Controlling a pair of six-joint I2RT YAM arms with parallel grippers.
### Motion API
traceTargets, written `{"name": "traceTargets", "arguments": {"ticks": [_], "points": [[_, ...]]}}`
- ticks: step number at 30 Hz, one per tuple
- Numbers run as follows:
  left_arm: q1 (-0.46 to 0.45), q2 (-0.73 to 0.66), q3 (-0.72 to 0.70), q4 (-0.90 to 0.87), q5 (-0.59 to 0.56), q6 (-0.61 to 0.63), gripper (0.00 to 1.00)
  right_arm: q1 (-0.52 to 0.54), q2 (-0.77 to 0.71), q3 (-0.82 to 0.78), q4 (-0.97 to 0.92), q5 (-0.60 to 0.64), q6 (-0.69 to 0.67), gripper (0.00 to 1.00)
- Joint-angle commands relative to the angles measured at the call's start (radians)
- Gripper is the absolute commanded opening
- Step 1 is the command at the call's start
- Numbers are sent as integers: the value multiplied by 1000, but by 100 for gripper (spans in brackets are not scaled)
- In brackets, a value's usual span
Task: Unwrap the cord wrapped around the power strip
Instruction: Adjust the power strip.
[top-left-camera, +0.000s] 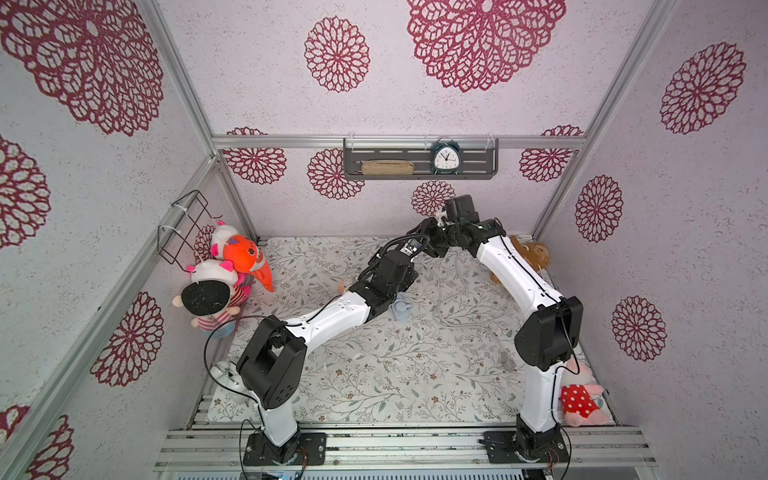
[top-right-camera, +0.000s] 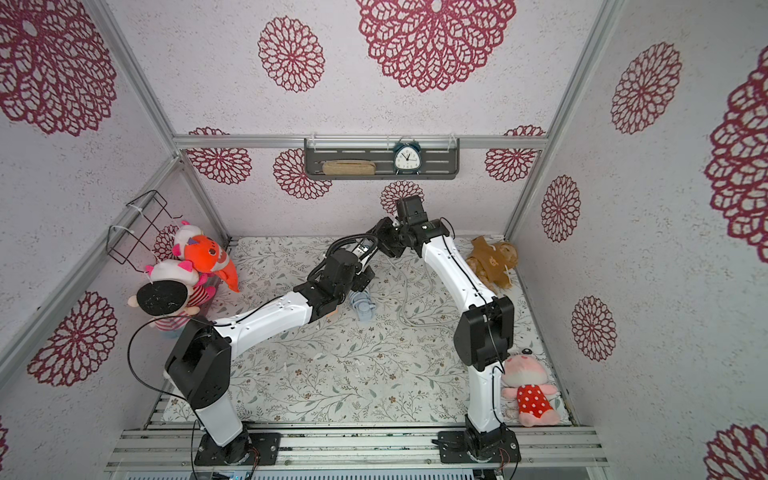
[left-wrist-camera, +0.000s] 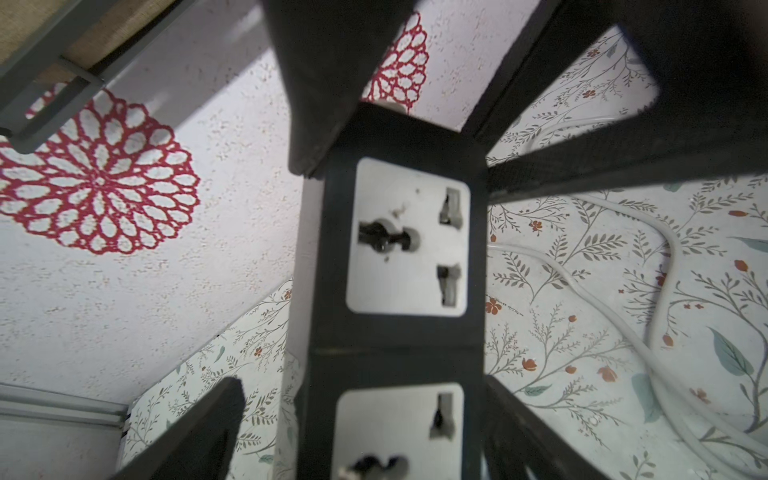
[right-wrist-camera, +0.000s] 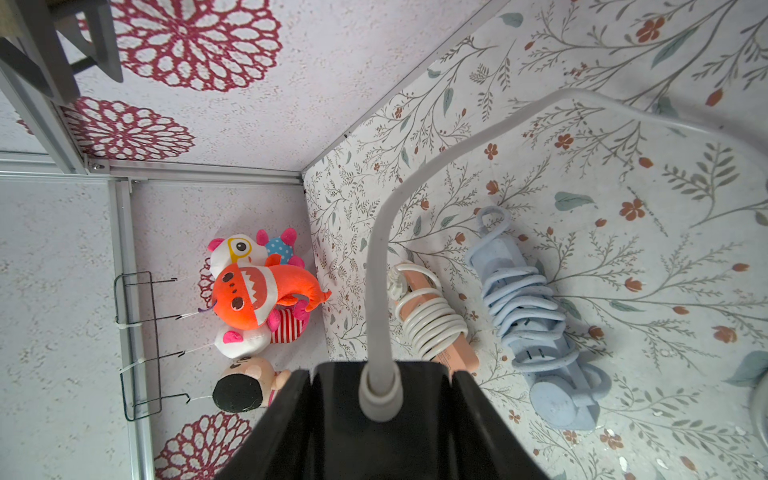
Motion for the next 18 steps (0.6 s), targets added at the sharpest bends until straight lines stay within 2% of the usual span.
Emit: {"name": "traceTargets", "arguments": {"ticks": [1, 3, 8, 10, 12, 15, 18], "points": [[6, 20, 31, 0, -12, 18, 75, 3, -43, 14, 17, -29, -6, 0], [11, 18, 34, 0, -12, 13, 63, 2, -43, 14, 18, -30, -9, 0], [12, 22, 50, -16, -24, 12, 49, 4, -41, 14, 25, -40, -9, 0], [17, 14, 53, -31, -26, -5, 39, 3, -42, 10, 25, -38, -18, 0], [24, -3, 51, -44, -18, -25, 32, 2, -45, 4, 26, -33, -29, 8], [41, -40, 54, -81, 16, -71, 21, -9, -42, -5, 51, -41, -35, 42], [68, -70, 83, -170, 68, -117, 9, -38, -36, -2, 67, -58, -52, 64]]}}
